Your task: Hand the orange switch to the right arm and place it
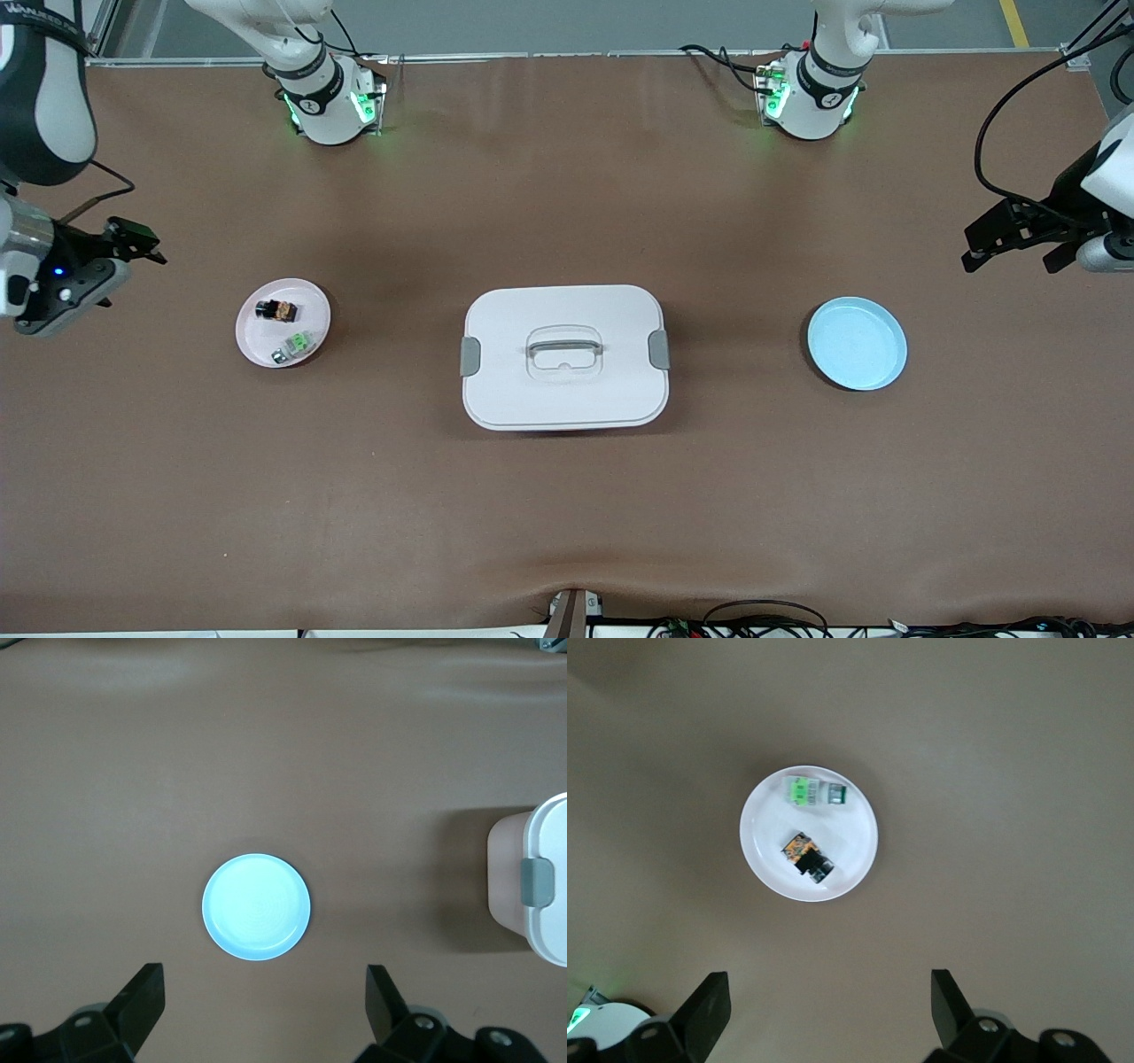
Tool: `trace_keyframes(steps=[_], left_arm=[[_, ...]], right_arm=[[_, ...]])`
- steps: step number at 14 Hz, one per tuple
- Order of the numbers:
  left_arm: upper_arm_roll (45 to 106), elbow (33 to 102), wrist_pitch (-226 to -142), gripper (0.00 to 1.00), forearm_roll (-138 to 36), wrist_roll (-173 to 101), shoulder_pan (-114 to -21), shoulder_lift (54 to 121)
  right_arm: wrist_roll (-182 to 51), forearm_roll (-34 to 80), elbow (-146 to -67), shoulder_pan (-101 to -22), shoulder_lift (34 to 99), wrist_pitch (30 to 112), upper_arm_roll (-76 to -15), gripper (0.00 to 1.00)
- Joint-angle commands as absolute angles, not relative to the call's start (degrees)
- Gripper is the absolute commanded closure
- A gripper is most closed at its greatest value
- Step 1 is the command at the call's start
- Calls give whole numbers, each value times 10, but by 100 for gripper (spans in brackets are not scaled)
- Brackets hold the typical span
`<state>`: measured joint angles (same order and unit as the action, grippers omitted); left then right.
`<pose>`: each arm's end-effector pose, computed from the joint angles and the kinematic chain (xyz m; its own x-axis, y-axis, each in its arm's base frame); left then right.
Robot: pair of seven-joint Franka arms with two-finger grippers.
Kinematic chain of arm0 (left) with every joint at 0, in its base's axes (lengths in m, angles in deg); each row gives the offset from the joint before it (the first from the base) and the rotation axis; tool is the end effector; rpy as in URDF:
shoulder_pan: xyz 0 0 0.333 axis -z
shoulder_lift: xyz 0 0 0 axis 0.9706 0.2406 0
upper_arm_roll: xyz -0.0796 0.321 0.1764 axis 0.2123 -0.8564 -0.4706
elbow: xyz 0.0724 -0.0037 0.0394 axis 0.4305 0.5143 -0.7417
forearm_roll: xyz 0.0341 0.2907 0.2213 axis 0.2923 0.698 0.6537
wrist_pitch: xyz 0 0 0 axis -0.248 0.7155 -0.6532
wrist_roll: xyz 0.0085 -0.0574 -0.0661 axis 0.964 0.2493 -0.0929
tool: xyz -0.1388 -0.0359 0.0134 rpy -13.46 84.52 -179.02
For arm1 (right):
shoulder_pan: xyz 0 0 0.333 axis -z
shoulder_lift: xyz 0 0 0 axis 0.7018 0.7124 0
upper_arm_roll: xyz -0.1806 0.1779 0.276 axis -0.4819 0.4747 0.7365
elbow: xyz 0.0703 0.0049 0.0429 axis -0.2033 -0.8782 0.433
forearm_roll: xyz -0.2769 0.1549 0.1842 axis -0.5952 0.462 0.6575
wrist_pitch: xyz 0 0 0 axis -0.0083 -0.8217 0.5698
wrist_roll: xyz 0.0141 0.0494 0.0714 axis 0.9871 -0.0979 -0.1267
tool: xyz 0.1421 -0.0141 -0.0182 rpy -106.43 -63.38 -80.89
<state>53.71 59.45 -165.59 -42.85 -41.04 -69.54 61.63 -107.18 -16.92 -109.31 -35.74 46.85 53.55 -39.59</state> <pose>0.5448 -0.0312 0.6486 0.9918 -0.0282 0.1249 -0.0311 -0.9993 0.0216 0.5372 -0.0880 0.5292 0.7745 0.6194 -0.1286 0.6166 -0.7846 -0.0659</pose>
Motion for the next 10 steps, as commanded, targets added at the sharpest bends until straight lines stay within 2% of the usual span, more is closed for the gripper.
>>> trace_keyframes(steps=[1,5,7,10], left_arm=[[537,580,-1644,0,-418,-423,-696,618],[537,574,-1639,0,-421,-423,-697,618],[537,574,-1638,0,-421,-423,-696,618],[537,574,-1627,0,-423,-421,-695,621]], right_arm=[[-985,-164,-1061,-338,468,518,-387,0],[-724,-164,-1008,-363,469,454,-383,0],[-588,-164,-993,-390,469,450,-383,0],[-560,-167,-974,-397,467,449,-385,0]])
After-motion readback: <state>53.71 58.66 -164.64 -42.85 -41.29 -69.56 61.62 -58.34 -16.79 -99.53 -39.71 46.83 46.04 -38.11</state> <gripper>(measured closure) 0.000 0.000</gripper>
